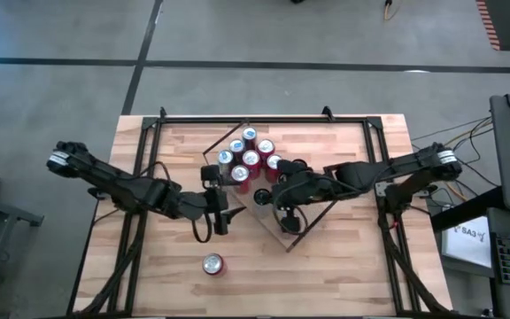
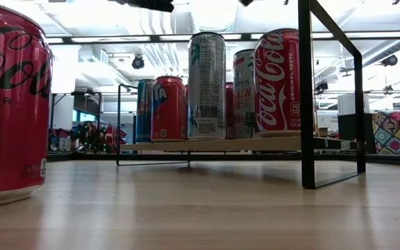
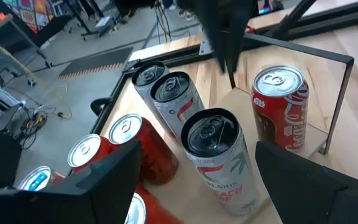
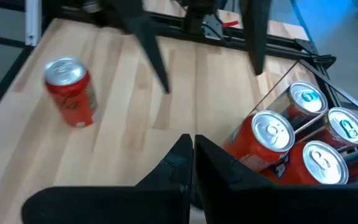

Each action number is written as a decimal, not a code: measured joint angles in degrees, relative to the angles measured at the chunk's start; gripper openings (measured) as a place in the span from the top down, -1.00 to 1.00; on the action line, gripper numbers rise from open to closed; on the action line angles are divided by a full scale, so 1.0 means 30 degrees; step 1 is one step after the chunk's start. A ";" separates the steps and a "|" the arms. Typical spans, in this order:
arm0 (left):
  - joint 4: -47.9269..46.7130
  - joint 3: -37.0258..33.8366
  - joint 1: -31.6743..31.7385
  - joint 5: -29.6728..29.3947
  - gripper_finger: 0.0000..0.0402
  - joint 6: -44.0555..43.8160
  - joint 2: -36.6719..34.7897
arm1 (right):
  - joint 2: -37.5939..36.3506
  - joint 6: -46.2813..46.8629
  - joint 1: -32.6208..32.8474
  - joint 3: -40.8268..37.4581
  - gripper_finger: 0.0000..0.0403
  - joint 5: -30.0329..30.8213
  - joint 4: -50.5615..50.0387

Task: Place canned beverage on shelf
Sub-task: Put the pink soda can on the shelf aligned with the pink soda can on the shelf

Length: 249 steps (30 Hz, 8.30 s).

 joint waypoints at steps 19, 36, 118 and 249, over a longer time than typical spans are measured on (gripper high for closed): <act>0.9978 -0.6094 0.0034 0.0404 0.59 0.1856 0.0426 | 0.1226 0.0916 -0.1286 0.0000 0.95 -0.0049 0.1188; 1.2441 -0.5750 0.0087 -0.0149 0.99 0.1795 0.3574 | 0.1233 0.1683 -0.1249 -0.1086 0.95 -0.0040 0.0501; 1.2950 -0.5452 0.0474 -0.0962 1.00 0.2381 0.3563 | 0.0642 0.2462 -0.0953 -0.0471 0.96 0.2484 0.0303; 1.3464 -0.6821 0.0925 -0.1489 1.00 0.5183 0.0401 | 0.0468 0.6886 -0.1293 -0.0750 0.96 0.4956 -0.5309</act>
